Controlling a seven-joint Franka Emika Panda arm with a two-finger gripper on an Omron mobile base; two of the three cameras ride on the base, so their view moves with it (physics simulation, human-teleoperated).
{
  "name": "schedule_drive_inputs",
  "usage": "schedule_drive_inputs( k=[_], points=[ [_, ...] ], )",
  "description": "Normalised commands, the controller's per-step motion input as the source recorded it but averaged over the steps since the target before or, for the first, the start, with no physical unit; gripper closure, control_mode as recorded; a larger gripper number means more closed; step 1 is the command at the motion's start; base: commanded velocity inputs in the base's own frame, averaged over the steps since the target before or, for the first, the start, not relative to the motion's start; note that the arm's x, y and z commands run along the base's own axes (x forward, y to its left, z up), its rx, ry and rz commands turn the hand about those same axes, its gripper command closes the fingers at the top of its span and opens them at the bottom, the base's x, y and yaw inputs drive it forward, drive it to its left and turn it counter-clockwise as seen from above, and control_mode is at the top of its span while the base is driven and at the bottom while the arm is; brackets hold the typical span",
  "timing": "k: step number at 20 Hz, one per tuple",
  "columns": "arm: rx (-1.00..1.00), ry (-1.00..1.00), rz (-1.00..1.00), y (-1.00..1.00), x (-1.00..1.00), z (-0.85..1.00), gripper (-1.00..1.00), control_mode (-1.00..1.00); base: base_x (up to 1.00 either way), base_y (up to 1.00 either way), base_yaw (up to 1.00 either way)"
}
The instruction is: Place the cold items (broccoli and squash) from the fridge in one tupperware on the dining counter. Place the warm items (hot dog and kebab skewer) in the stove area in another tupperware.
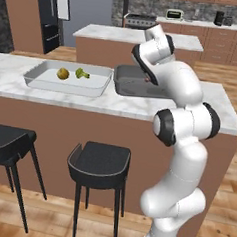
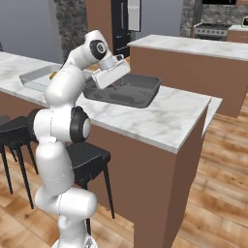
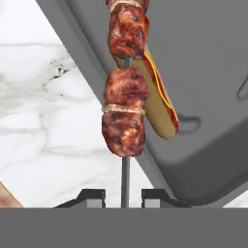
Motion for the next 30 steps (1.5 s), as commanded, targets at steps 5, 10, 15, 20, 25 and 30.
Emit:
schedule_drive_inputs(
  k=[5, 10, 15, 20, 25, 30],
  points=[
    [0.06, 0.00, 0.00, -0.01, 0.53, -0.11, 1.00, -1.00, 0.00, 0.00, 0.00],
    [0.04, 0.00, 0.00, 0.00, 0.52, -0.10, 1.00, -1.00, 0.00, 0.00, 0.00],
    [0.00, 0.00, 0.00, 0.00, 0.42, -0.23, 1.00, -1.00, 0.00, 0.00, 0.00],
    [0.00, 0.00, 0.00, 0.00, 0.21, -0.29, 1.00, -1.00, 0.00, 0.00, 0.00],
    [0.00, 0.00, 0.00, -0.01, 0.10, -0.31, -1.00, -1.00, 0.00, 0.00, 0.00],
    [0.00, 0.00, 0.00, -0.12, 0.00, -0.22, -1.00, -1.00, 0.00, 0.00, 0.00]
  ],
)
